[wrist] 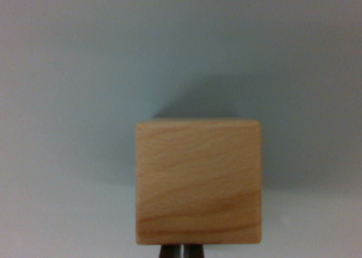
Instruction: Push wooden cube
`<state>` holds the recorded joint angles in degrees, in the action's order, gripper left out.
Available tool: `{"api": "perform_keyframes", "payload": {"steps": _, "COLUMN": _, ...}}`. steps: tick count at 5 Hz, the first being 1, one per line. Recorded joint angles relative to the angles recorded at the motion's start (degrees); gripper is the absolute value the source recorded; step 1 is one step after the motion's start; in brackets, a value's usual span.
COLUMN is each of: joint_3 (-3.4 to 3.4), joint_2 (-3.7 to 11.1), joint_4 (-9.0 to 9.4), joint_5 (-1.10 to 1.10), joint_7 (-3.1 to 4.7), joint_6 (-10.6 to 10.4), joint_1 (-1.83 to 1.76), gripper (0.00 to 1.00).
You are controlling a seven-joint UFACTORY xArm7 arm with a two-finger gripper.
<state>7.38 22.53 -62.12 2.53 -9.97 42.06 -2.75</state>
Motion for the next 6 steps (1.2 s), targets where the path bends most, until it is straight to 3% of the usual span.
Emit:
{"api": "perform_keyframes", "payload": {"steps": 1, "joint_3": 0.00, "joint_2": 0.00, "joint_4": 0.00, "joint_5": 0.00, "joint_7": 0.00, "joint_6": 0.0, "joint_1": 0.00, "gripper": 1.00}}
{"api": "perform_keyframes", "payload": {"steps": 2, "joint_3": -0.14, "joint_2": 1.67, "joint_4": -2.57, "joint_5": 0.22, "joint_7": 0.08, "joint_6": 0.9, "joint_1": 0.02, "gripper": 1.00}}
{"api": "perform_keyframes", "payload": {"steps": 3, "joint_3": -0.14, "joint_2": 1.67, "joint_4": -2.57, "joint_5": 0.22, "joint_7": 0.08, "joint_6": 0.9, "joint_1": 0.02, "gripper": 1.00}}
{"api": "perform_keyframes", "payload": {"steps": 4, "joint_3": -0.27, "joint_2": 3.20, "joint_4": -4.94, "joint_5": 0.42, "joint_7": 0.16, "joint_6": 1.8, "joint_1": 0.05, "gripper": 1.00}}
{"api": "perform_keyframes", "payload": {"steps": 5, "joint_3": -0.27, "joint_2": 3.20, "joint_4": -4.94, "joint_5": 0.42, "joint_7": 0.16, "joint_6": 1.8, "joint_1": 0.05, "gripper": 1.00}}
{"api": "perform_keyframes", "payload": {"steps": 6, "joint_3": -0.39, "joint_2": 4.58, "joint_4": -7.06, "joint_5": 0.59, "joint_7": 0.23, "joint_6": 2.5, "joint_1": 0.07, "gripper": 1.00}}
